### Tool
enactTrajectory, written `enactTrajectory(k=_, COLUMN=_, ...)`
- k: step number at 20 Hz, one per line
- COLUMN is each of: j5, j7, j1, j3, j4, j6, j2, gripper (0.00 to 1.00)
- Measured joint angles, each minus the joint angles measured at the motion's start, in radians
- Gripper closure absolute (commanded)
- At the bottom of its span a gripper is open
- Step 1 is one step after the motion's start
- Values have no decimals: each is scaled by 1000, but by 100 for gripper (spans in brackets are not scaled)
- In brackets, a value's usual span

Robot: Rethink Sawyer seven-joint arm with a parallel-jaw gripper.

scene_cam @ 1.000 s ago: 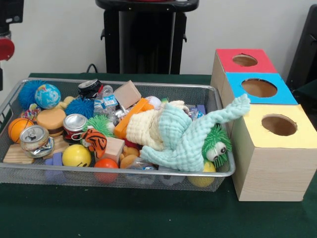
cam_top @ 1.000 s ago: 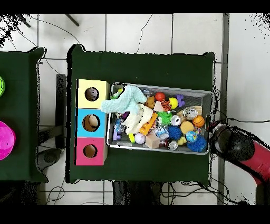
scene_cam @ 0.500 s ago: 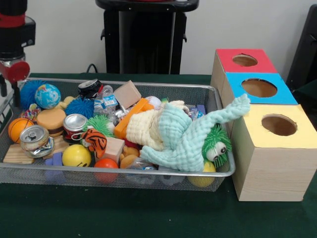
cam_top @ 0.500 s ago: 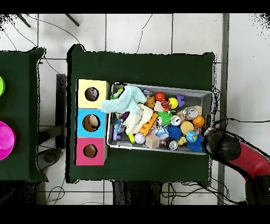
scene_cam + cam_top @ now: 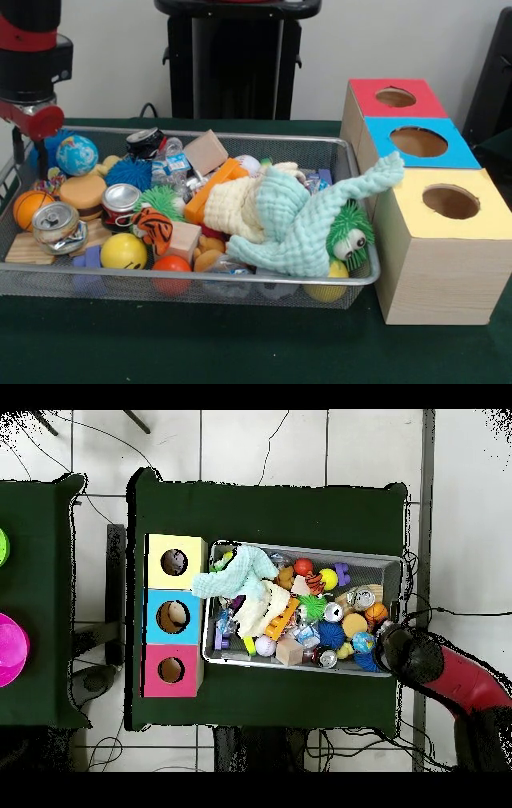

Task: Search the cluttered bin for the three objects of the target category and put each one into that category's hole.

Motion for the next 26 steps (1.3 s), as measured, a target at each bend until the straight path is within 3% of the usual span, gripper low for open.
enactTrajectory(k=26, j5=13, j7=0, j1=41, j3=22, j4=20, j6=0, j2=50, gripper=0)
